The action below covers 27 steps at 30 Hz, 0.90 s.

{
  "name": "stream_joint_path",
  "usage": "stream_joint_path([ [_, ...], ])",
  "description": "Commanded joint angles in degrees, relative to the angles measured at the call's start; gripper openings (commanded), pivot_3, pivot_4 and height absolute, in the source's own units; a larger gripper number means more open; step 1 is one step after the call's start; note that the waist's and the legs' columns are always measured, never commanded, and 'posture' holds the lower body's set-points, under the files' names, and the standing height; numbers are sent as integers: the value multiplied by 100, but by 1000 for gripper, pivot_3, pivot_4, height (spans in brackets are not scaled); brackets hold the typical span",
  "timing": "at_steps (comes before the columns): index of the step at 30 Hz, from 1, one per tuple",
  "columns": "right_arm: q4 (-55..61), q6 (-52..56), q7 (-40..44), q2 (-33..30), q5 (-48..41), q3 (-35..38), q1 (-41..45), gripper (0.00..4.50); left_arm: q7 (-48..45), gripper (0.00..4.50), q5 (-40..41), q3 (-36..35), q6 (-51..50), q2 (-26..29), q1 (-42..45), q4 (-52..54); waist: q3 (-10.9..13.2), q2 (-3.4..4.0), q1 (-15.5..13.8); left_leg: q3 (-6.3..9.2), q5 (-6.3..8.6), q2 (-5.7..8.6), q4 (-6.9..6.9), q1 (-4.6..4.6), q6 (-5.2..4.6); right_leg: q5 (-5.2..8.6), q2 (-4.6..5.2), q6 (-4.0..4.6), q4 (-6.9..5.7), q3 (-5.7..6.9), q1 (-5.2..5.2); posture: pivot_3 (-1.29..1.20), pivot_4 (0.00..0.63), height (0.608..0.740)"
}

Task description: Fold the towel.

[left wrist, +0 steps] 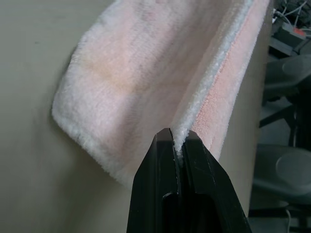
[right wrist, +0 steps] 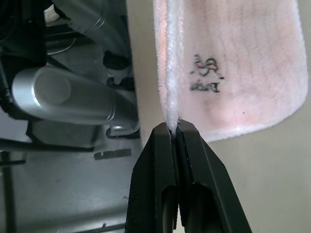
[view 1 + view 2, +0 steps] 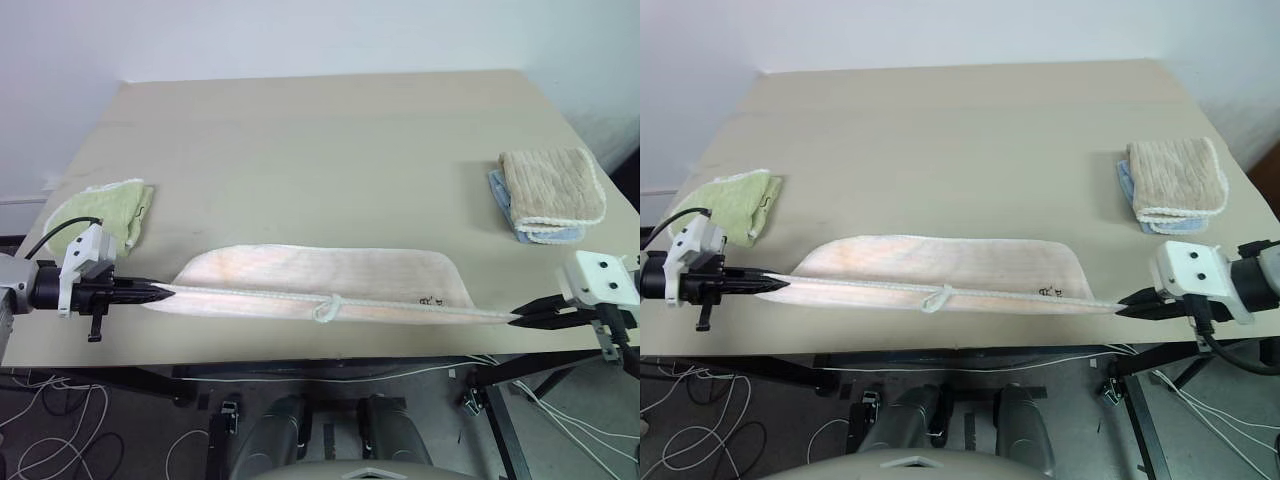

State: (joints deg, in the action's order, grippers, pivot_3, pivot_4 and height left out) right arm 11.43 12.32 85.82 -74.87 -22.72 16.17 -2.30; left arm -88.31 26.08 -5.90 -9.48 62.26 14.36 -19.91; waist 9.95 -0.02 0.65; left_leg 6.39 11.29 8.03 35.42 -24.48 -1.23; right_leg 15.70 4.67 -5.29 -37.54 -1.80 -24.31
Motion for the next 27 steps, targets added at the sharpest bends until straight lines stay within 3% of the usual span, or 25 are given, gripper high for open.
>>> stream_joint_path([
  [1, -725, 8, -137, -29, 280, -216, 496, 0, 166, 39, -350, -62, -39, 98, 269, -656, 0, 0, 0, 0, 0, 0, -5, 1, 0, 0, 0, 0, 5, 1, 0, 0, 150, 740],
  [8, -2005, -278, -156, 472, 621, -1376, 2146, 0, 32, 39, -600, 402, -4, -301, 1369, -1455, 0, -1, 3, 0, -1, 1, -9, 3, -1, -11, -2, -19, 9, 5, 1, 0, 150, 740],
  [14, -3009, -688, -104, 976, 1051, -2000, 3052, 0, 5, 39, -961, 694, 190, -645, 2193, -2286, 0, -2, 8, 0, -6, 2, -10, 0, -7, -17, -8, -28, 1, 9, -8, 0, 150, 740],
  [27, -4214, -1012, -480, 1789, 1523, -2178, 4009, 0, -68, 39, -1427, 815, 278, -1115, 2944, -2940, 0, -2, 26, -2, -12, 4, 8, 1, -7, -19, -13, -32, -37, 7, -16, 0, 150, 740],
])
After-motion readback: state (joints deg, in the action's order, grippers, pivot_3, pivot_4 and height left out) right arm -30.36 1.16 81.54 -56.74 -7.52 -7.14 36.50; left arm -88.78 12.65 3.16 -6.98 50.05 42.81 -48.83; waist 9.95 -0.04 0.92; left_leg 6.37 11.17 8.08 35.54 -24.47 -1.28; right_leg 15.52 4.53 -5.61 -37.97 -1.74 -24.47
